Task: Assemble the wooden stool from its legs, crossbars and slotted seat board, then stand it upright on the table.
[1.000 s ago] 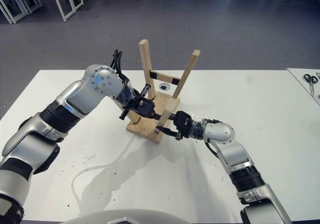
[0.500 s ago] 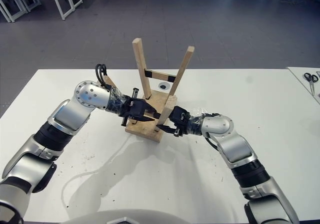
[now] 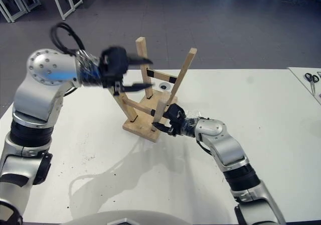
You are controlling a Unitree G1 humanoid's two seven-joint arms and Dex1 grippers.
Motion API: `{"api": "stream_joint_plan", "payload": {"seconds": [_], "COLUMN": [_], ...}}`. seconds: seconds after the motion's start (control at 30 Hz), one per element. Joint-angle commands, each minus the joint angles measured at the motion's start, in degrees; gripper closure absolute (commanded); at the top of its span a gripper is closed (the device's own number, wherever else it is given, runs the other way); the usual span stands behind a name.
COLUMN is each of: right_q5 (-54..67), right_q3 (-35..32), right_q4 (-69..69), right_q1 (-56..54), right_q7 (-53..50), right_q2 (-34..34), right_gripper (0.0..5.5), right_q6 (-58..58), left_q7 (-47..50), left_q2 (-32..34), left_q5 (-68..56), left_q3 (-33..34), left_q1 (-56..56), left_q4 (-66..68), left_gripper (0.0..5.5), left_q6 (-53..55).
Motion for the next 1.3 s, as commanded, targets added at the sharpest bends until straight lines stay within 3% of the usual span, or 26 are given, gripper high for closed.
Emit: {"api": "stream_joint_plan", "payload": {"seconds": [0.03, 0.13, 0.3, 0.4, 0.5, 0.57, 0.7, 0.87, 1.1, 1.13, 1.3], "right_q5": [1.95, 1.34, 0.43, -1.0, -5.81, -11.03, -19.88, -20.18, -13.46, -12.33, -6.95], "right_q3": [-1.89, -1.36, -0.65, 0.02, 2.3, 4.97, 9.71, 9.96, 4.83, 4.01, -2.63], "right_q4": [-0.26, -1.76, -1.84, -0.98, 0.29, 0.91, 2.71, 4.01, -3.98, -5.42, -14.99], "right_q1": [1.6, 1.33, 2.87, 3.73, 4.66, 5.13, 4.94, 5.31, 1.72, 0.64, -3.38], "right_q7": [-6.51, -7.7, -7.51, -7.17, -7.47, -8.11, -8.99, -9.17, -7.89, -7.95, -9.69], "right_q2": [4.84, 5.34, 4.2, 3.19, 0.8, -2.01, -5.6, -5.0, -1.02, -0.15, 3.17], "right_gripper": [3.48, 3.48, 3.48, 3.48, 3.48, 3.48, 3.48, 3.48, 3.48, 3.1, 2.46], "right_q6": [11.39, 13.42, 13.49, 12.16, 7.82, 3.24, -4.32, -6.43, -0.58, 1.06, 10.69], "left_q7": [13.76, 20.93, 24.17, 23.3, 15.58, 12.14, 13.94, 15.29, 22.23, 23.49, 24.87], "left_q2": [-7.78, -12.18, -8.57, -5.31, 1.23, 3.49, 2.51, 0.96, -7.35, -7.55, -6.62], "left_q5": [2.72, 5.55, 15.96, 21.35, 26.47, 27.72, 27.23, 24.43, 8.84, 7.82, 6.03], "left_q3": [0.5, -3.41, -12.23, -17.45, -24.78, -26.18, -21.71, -16.45, 2.99, 5.25, 8.75], "left_q1": [2.19, 7.62, 12.58, 16.61, 21.99, 23.28, 21.75, 20.24, 9.23, 6.81, 3.7], "left_q4": [-1.96, -2.27, 3.35, 9.57, 13.47, 11.99, 10.53, 8.19, 0.15, 0.16, 1.61], "left_gripper": [3.09, 3.7, 4.52, 4.69, 4.69, 4.69, 4.69, 4.69, 4.69, 4.69, 4.69], "left_q6": [6.26, 3.32, -8.63, -13.27, -11.15, -9.27, -8.85, -11.53, -13.93, -14.15, -15.45]}}
